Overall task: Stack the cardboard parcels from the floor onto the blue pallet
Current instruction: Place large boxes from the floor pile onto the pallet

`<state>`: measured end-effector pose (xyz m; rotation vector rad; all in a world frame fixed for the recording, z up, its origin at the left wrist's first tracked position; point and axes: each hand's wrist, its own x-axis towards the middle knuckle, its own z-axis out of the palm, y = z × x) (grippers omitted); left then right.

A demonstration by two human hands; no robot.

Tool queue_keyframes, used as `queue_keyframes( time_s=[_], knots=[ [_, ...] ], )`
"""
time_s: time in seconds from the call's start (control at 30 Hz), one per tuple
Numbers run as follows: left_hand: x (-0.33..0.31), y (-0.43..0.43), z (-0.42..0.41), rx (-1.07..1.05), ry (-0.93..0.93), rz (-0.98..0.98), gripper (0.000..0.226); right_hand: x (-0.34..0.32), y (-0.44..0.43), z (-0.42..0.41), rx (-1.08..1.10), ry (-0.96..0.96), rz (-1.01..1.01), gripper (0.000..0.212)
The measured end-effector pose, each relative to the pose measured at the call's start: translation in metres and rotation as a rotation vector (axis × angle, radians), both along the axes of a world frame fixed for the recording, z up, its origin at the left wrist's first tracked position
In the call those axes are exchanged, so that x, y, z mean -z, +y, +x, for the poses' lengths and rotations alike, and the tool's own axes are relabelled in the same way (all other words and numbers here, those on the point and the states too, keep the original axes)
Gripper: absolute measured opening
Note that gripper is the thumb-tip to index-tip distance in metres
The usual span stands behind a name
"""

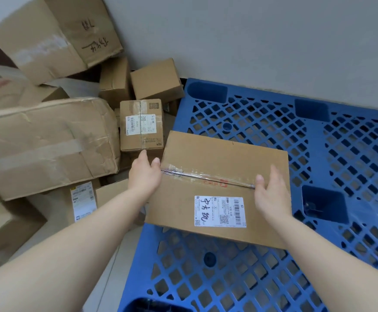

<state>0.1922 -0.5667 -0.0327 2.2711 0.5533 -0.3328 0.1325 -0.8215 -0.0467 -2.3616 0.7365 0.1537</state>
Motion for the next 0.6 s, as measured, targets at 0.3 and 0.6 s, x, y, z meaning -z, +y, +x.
queue_keyframes(
  time_s=[0.3, 0.6],
  knots=[
    [-0.111, 0.075, -0.037, -0.089, 0.018, -0.043, 0.054, -0.122, 0.090, 0.014, -0.201, -0.082, 0.107, 0.055],
    [-0.188, 0.187, -0.090, -0.356, -0.037, -0.066, 0.052, -0.210, 0.212, 0.012, -0.440, -0.139, 0.217, 0.053]
  ],
)
